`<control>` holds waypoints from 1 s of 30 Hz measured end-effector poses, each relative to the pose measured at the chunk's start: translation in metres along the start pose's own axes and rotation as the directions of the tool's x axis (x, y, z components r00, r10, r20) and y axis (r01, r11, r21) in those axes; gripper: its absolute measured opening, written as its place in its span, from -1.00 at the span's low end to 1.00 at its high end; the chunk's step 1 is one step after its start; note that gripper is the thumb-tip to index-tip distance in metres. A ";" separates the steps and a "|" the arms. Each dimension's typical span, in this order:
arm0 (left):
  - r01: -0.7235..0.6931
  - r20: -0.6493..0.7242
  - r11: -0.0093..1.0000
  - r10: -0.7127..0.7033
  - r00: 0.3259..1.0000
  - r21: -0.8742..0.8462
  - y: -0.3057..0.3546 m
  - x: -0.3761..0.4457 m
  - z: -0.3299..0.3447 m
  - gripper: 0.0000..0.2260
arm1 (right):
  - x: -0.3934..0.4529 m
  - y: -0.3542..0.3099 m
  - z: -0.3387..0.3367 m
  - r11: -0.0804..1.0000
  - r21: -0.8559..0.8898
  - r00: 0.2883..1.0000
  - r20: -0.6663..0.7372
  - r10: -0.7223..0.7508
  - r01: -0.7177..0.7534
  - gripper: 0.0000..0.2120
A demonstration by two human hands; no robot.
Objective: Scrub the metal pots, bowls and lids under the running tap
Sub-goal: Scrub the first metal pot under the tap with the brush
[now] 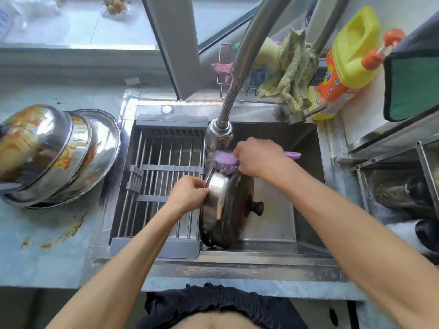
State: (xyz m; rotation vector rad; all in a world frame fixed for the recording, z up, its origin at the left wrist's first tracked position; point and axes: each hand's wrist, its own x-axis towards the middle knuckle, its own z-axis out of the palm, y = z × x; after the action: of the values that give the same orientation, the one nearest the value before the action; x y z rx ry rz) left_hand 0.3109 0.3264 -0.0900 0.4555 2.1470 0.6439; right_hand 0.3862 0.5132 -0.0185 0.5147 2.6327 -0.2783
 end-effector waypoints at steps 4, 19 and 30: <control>-0.008 0.039 1.000 0.007 0.999 0.012 0.006 0.006 -0.004 -0.90 | -0.001 0.002 -0.002 1.000 0.000 0.999 0.037 -0.012 0.013 -0.72; 0.009 -0.030 0.999 -0.008 1.000 0.041 0.013 0.017 -0.002 -0.79 | 0.014 0.014 -0.003 1.000 0.010 0.998 0.066 0.014 -0.015 -0.77; 0.032 0.018 0.980 -0.036 0.999 0.197 0.009 0.008 0.001 -0.85 | 0.014 0.007 0.004 1.000 0.001 0.997 0.073 0.014 -0.015 -0.78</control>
State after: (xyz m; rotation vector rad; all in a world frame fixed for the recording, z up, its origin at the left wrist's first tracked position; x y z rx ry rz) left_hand 0.3076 0.3383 -0.0900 0.5275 2.2026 0.4071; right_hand 0.3788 0.5230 -0.0296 0.5144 2.5575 -0.2893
